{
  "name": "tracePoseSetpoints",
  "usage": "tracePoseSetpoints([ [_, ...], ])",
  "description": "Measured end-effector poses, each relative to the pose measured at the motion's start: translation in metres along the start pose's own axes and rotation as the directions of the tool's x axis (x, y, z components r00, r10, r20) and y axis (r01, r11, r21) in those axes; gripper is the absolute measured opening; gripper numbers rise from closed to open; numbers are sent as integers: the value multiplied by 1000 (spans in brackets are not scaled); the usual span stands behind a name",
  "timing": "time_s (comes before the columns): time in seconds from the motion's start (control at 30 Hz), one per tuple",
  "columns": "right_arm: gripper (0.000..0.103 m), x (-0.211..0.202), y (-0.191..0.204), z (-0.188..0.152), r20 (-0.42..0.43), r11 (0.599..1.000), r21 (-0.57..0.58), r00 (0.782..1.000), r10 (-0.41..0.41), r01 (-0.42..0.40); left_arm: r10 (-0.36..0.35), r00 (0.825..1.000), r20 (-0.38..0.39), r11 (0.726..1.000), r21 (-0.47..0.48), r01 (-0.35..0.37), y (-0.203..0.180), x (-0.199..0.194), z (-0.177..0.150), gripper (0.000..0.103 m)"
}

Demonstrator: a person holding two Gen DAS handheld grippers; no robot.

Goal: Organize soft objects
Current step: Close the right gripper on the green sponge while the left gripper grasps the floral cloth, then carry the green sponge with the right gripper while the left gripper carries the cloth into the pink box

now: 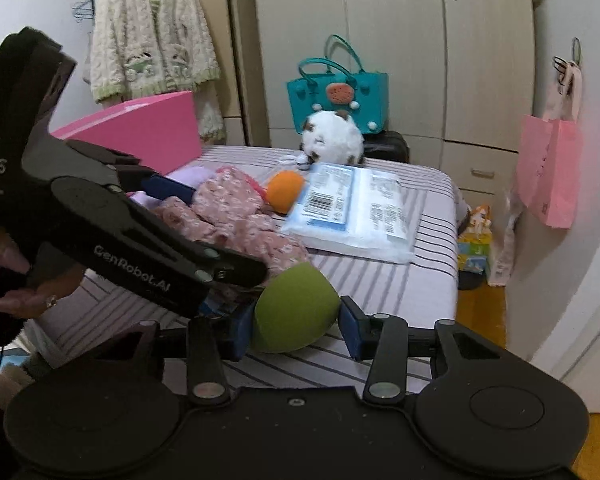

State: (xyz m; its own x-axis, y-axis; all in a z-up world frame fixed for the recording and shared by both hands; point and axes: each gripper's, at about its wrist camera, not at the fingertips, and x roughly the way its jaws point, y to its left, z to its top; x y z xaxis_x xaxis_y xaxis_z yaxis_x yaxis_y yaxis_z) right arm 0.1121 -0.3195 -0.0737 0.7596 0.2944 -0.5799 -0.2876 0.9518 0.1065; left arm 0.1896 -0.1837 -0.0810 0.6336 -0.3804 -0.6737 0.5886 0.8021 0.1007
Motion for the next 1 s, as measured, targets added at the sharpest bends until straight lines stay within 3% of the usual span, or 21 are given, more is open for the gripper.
tracePoseSetpoints([
  [0.2,50,-4,-16,-1,5,998,57,1000,-1,0,6,999,-47,1000,-21,-7,1,12,-1,103],
  [0.3,50,-2,-17,0,4,998,64,1000,4,-5,16,999,-35,998,-66,-19,3,11,0,94],
  [0.43,50,4,-16,2,-7,997,76,1000,14,-13,58,998,-19,993,-104,-60,5,10,0,64],
  [0.57,50,6,-13,7,-11,997,71,1000,26,-25,44,999,2,989,-144,-43,9,2,3,41],
  [0.67,50,5,-12,9,-16,998,61,1000,21,-20,35,999,16,986,-161,-32,11,-4,4,29],
  [0.8,50,4,-9,12,-22,997,66,999,28,-27,0,1000,19,977,-214,4,19,-11,4,23],
  [1.0,50,3,-1,26,-28,998,58,999,31,-29,-49,998,46,965,-255,59,33,-32,14,22],
])
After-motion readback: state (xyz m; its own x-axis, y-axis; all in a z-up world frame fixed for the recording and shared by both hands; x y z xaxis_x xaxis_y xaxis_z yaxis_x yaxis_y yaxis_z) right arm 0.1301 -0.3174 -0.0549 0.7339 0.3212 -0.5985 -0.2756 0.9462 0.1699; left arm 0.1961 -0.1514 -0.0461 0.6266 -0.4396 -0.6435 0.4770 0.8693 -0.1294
